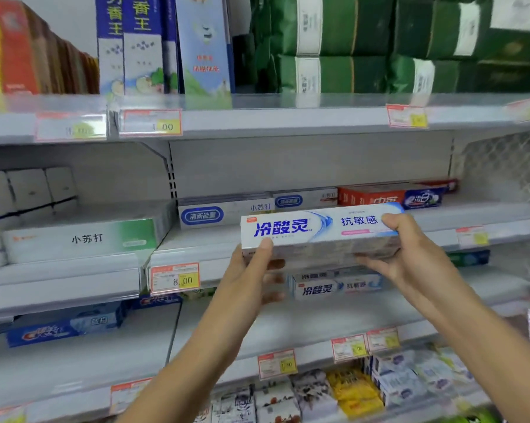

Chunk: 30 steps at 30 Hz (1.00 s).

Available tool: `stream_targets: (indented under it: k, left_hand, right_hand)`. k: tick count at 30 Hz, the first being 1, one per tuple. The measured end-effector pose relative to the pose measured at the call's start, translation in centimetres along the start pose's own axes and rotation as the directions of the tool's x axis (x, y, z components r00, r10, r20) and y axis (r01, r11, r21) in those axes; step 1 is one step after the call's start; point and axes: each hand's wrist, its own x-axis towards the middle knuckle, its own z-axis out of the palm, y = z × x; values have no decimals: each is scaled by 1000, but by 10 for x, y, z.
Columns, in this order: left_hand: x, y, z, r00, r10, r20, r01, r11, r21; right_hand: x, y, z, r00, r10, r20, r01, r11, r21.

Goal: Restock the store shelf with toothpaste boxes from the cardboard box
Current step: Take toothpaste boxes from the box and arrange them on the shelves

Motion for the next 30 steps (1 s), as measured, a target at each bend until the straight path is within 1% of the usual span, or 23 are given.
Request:
stream_targets:
  k: [2,4,6,9,13,16,17,20,25,28,30]
  left_hand:
    - [10,9,3,999,54,-10,-53,997,55]
    - [24,15,2,998,64,-14,-62,994,94]
    - [42,18,2,996,88,14,-89,987,130]
    - [76,18,-1,990,114,81,-131,957,259]
    - [107,22,2,985,68,160,-133,889,439]
    - [116,26,11,984,85,157,-156,834,529]
    - [117,27,12,983,103,151,-168,829,534]
    - [111,26,13,977,168,134,-212,857,469]
    - [85,16,18,960,260,102,-279,880,383]
    - [58,-1,25,969,224,100,-245,909,338]
    - [39,-13,30,970,183,163,-229,913,338]
  right_hand:
    - [9,-4,-5,999,-27,27,27,1000,11]
    - [18,-9,-10,994,-57,92,60,998,-32]
    - [31,-15,-14,986,-111,123,122,989,-87]
    - [61,-25,-18,979,-169,118,187,969,-160]
    - [101,-28,-31,984,-126,124,144,979,-141]
    - [118,-24,-38,983,-95,155,115,986,-123]
    - [120,-23,-40,983,-93,158,110,989,-98]
    - [120,-17,-44,985,-91,144,90,996,13]
    - [95,-7,-57,990,-81,115,62,984,165]
    - [74,2,-75,995,-56,89,36,976,213]
    - [62,10,-90,996,-28,88,8,976,217]
